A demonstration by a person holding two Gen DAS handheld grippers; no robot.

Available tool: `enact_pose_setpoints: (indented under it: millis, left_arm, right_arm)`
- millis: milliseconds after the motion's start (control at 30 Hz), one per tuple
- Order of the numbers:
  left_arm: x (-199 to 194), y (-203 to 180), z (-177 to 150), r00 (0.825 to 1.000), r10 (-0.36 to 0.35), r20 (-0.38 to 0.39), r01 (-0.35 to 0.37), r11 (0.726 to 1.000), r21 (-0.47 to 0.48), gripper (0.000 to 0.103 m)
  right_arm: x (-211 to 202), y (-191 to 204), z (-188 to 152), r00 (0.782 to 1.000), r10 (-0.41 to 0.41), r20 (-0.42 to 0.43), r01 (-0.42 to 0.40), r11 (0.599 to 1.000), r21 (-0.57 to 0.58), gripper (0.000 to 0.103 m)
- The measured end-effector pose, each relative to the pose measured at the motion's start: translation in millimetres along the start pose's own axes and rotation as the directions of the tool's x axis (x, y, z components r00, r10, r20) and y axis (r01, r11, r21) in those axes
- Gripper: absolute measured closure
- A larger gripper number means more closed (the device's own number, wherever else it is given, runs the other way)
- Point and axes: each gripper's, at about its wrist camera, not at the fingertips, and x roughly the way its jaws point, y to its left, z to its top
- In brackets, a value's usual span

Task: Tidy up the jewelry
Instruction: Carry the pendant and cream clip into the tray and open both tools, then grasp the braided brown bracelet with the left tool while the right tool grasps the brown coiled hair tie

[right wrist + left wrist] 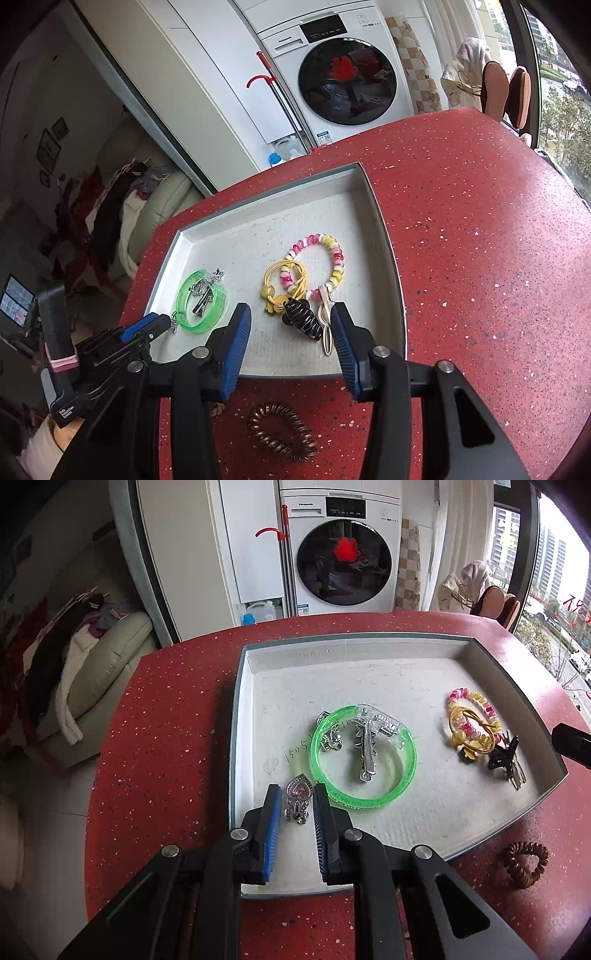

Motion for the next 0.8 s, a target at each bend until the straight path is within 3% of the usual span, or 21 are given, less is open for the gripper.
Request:
enact_pose_setpoints:
  millis: [233,300,333,500,600,633,667,800]
  left_arm:
    - [-13,3,-1,0.999,-0.011,0.03,0.011,1.0,-0.019,0.067]
    - [-18,6,-1,0.999,-0.019,0.033,0.02,0.999,-0.037,0.009]
    - [-23,8,-2,0.998,-0.003,0.061,0.007,0.998,-0.057,0.0]
    - [-37,10,-7,0.996,0.003,0.093,0.001,0.999,-0.049,0.0]
    - [-46,9,-15,0.995,0.007,0.098,-0.003,0.999,-0.041,0.0]
    - [-48,9,-18,0.995,0.007,0.097,-0.003,0.999,-0.04,0.0]
    - [-51,6,-22,0.995,0.009,0.095,-0.005,0.999,-0.04,0.0]
    - [-60,3,-37,0.996,0.012,0.089,-0.008,0.999,-0.038,0.0]
  right_arm:
    - [-14,5,-10,1.0,0.016,0.003,-0.016,1.0,-0.009,0.052]
    - [-19,6,-14,1.0,0.026,0.006,-0.026,1.0,-0.011,0.046]
    - [-22,7,-16,1.0,0.028,0.01,-0.028,0.999,-0.016,0.043]
    - [-39,17,-28,0.999,0.0,0.048,0.004,0.997,-0.083,0.02]
    - [-48,18,-36,0.998,-0.011,0.068,0.018,0.995,-0.101,0.014]
    - [-50,18,-40,0.997,-0.012,0.071,0.019,0.995,-0.102,0.003]
    - [-52,17,-43,0.997,-0.012,0.077,0.02,0.995,-0.101,0.0]
    - [-57,14,-55,0.996,-0.012,0.083,0.02,0.996,-0.09,0.0]
